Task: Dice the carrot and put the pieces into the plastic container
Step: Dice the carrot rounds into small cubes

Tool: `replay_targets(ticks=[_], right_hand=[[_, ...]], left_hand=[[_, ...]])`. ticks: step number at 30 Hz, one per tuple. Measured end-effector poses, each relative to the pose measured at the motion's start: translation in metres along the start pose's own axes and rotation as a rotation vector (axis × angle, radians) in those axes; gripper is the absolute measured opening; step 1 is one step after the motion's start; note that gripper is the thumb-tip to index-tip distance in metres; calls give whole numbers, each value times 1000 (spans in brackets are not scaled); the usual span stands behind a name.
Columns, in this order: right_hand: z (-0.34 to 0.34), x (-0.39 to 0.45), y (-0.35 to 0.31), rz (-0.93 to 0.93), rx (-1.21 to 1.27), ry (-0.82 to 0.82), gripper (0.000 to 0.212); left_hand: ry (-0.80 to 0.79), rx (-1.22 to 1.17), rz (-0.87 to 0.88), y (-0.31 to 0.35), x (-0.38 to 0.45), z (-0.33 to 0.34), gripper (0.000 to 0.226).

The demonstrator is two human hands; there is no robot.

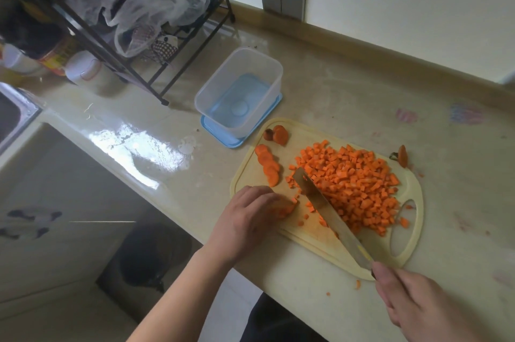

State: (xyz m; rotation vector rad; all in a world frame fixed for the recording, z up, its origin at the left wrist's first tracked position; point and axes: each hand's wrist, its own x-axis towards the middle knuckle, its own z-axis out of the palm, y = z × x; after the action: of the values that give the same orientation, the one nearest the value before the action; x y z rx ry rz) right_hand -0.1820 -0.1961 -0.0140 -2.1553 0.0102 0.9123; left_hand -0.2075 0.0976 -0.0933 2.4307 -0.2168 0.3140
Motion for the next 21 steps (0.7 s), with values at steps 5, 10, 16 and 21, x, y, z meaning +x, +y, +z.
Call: replay_targets(ticks=[5,10,16,21], right_hand=[[2,1,8,7,4,17,66],[0,1,8,10,28,20,89],[-1,0,15,22,46,14,102],[-1,-1,14,12,22,11,92]], left_hand=[[-6,350,29,-15,29,-9,55],[-67,415,72,-25,45,-11,42],[-1,331,-11,-29,44,-11,15],[112,306,-171,-21,32,-9,22]])
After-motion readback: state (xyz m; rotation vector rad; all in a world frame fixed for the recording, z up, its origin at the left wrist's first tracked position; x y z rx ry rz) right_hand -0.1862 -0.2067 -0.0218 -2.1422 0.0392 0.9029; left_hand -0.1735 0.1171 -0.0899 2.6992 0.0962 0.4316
